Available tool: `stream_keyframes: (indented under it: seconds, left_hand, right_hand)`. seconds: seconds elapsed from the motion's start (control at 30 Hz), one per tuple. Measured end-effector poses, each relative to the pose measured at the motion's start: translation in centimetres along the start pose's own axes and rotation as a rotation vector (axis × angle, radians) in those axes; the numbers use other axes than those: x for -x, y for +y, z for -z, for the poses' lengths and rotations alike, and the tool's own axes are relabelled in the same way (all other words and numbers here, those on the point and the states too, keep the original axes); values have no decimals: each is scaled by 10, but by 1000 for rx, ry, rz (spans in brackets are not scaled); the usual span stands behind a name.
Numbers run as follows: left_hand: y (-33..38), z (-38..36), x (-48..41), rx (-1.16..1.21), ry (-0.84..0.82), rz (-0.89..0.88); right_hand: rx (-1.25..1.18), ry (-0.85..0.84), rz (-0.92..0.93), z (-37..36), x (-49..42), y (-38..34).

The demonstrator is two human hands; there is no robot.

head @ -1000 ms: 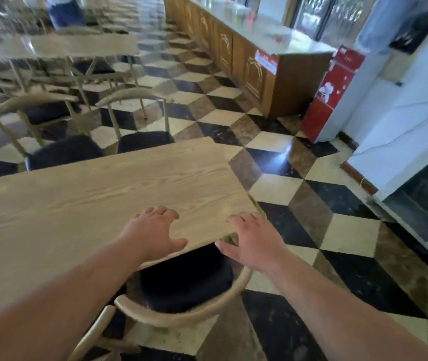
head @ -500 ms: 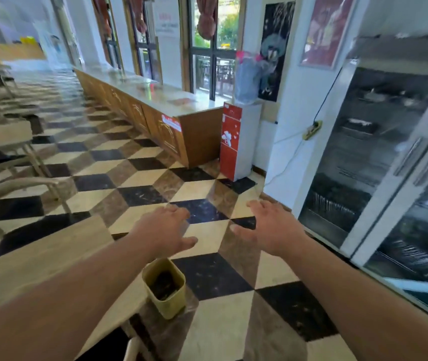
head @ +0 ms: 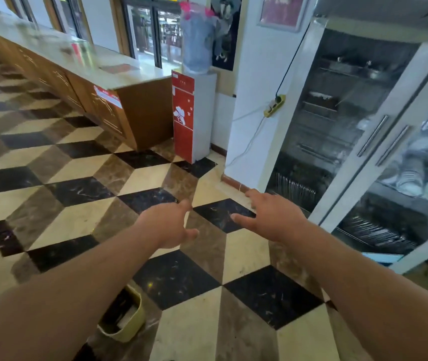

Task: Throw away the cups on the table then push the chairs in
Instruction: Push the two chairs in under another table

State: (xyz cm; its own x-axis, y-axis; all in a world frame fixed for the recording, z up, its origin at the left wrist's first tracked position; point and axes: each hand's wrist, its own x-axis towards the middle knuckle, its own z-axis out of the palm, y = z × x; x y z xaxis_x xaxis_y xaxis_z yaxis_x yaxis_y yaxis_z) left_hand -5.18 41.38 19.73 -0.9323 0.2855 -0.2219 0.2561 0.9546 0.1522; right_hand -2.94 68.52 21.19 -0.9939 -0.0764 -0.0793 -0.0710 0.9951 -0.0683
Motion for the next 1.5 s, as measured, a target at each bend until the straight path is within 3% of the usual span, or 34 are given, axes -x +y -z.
stream_keyframes:
  seconds: [0.13, 0.5, 0.6, 0.87, 1.0, 1.27, 1.5]
  left_hand:
    - [-33, 16, -64, -26, -52, 0]
    - [-110, 80, -233, 61, -64, 98]
    - [-140, 82, -279, 95, -86, 201]
    - [-245, 119, -372, 89, -74, 520]
    - [-304, 132, -381, 130, -5, 675]
    - [-421, 114, -365, 240, 9, 950]
    - [-584, 109, -363, 325, 97, 1132]
  right_hand:
    - [121, -62, 24, 3, -75, -4]
    - [12, -60, 98, 20, -289, -33]
    - [-31, -98, 131, 9, -362, -40]
    - [-29, -178, 423, -2, -587, -82]
    - [12, -132, 643, 4, -670, -145]
    - [81, -210, 975, -15, -755, -323]
    - [201, -138, 1179, -27, -830, -502]
